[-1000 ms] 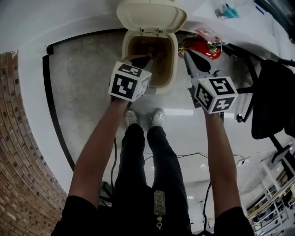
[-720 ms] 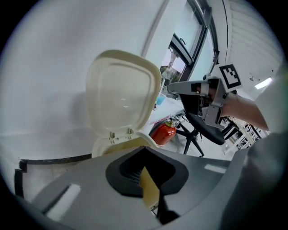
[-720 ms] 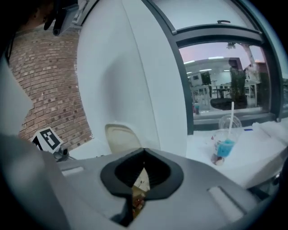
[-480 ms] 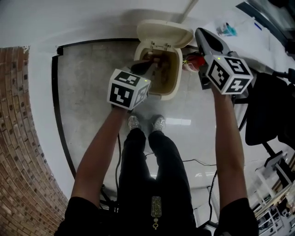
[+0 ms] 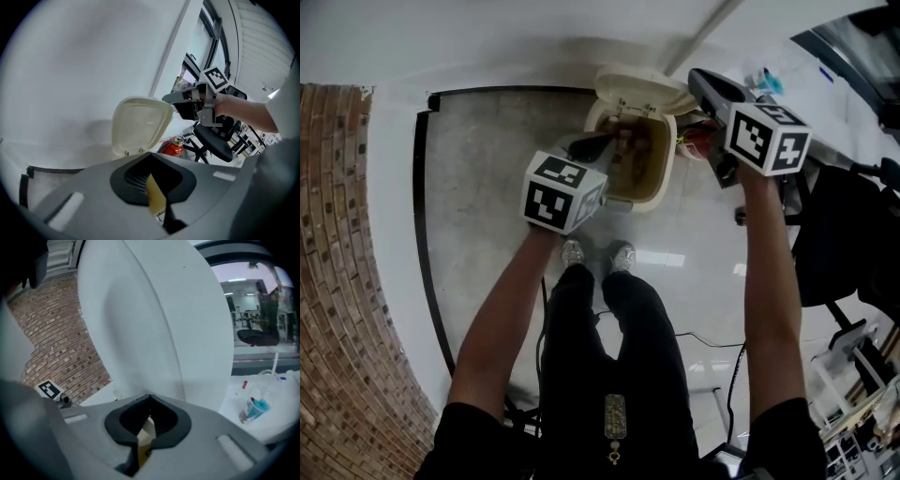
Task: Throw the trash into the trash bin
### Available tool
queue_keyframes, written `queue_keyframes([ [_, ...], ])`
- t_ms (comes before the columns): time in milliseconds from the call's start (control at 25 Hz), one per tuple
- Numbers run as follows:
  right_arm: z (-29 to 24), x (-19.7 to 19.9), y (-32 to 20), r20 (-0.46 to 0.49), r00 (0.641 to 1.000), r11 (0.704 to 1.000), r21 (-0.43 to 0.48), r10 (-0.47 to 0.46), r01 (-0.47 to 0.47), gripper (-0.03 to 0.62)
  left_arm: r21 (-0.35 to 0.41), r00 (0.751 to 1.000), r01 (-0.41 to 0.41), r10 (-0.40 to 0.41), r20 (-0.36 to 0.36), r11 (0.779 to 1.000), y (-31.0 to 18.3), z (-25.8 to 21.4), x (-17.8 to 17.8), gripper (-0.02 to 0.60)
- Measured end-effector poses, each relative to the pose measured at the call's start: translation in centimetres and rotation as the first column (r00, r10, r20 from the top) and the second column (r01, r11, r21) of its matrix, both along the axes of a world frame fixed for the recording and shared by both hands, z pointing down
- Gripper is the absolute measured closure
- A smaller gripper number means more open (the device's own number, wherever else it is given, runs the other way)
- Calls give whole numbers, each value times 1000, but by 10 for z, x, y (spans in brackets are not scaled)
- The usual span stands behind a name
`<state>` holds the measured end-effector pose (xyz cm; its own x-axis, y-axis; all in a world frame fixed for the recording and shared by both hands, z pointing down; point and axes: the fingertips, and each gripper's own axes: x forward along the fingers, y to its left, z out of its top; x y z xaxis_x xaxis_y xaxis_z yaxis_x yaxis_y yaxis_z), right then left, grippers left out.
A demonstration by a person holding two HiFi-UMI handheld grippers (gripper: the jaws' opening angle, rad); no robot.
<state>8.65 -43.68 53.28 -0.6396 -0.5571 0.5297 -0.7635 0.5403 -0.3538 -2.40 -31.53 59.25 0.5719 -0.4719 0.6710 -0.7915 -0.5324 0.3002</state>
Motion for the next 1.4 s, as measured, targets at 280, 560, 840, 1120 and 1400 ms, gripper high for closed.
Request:
queue_keyframes([
  [280, 26, -4, 55, -74, 990, 992, -56, -118, 114, 592, 25, 996, 82, -83, 32, 996, -9, -13, -39, 574],
  [560, 54, -5, 110, -35, 993, 987, -125, -110, 105, 592, 91, 996, 84, -87, 28, 992, -8, -32, -41, 575],
  [840, 77, -13, 154, -30, 995, 981, -169, -98, 91, 592, 1, 999, -2, 2, 47, 1000, 22, 10, -16, 575],
  [1120, 112, -15, 192, -68, 994, 971, -228, -87, 70, 592, -88, 993, -84, 91, 81, 993, 55, 50, -8, 575],
  [1400, 164, -20, 215, -113, 988, 955, -290, -108, 71, 592, -163, 989, -112, 127, 82, 980, 78, 103, -10, 575],
])
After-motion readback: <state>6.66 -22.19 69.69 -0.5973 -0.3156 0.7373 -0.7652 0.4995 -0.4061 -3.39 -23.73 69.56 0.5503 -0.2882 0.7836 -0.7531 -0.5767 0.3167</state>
